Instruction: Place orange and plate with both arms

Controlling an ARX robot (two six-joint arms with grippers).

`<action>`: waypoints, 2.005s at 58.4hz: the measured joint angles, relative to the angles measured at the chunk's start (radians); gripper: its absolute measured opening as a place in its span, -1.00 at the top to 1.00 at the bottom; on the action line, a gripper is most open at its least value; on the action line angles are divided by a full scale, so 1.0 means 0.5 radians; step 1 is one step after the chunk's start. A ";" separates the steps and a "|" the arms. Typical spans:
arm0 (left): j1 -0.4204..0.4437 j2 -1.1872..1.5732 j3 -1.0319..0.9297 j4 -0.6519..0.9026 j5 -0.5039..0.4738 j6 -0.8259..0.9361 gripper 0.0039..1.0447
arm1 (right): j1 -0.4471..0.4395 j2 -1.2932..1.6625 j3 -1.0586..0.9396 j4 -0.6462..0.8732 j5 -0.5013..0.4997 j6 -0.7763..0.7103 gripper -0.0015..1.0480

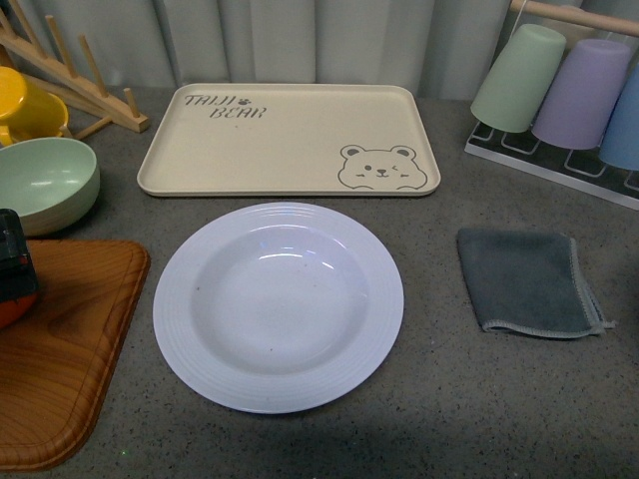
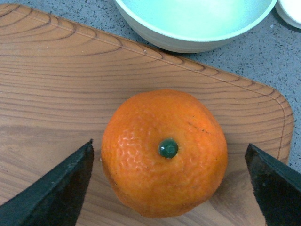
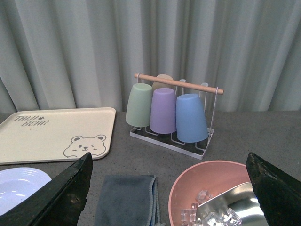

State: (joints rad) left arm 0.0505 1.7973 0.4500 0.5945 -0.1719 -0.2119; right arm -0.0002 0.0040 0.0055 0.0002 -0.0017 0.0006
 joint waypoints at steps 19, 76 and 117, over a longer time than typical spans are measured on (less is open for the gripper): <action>0.000 0.005 0.015 -0.036 -0.002 -0.005 -0.22 | 0.000 0.000 0.000 -0.001 0.000 0.000 -0.82; -1.252 -0.003 0.533 -0.359 -0.143 -0.336 -0.18 | 0.000 0.000 0.000 0.000 0.000 0.000 -0.82; -1.222 0.378 0.603 -0.266 -0.196 -0.296 -0.18 | 0.000 0.000 0.000 0.000 0.000 0.000 -0.82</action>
State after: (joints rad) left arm -0.5606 1.9865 0.7513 0.4618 -0.2699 -0.3599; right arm -0.0002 0.0040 0.0055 0.0002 -0.0017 0.0006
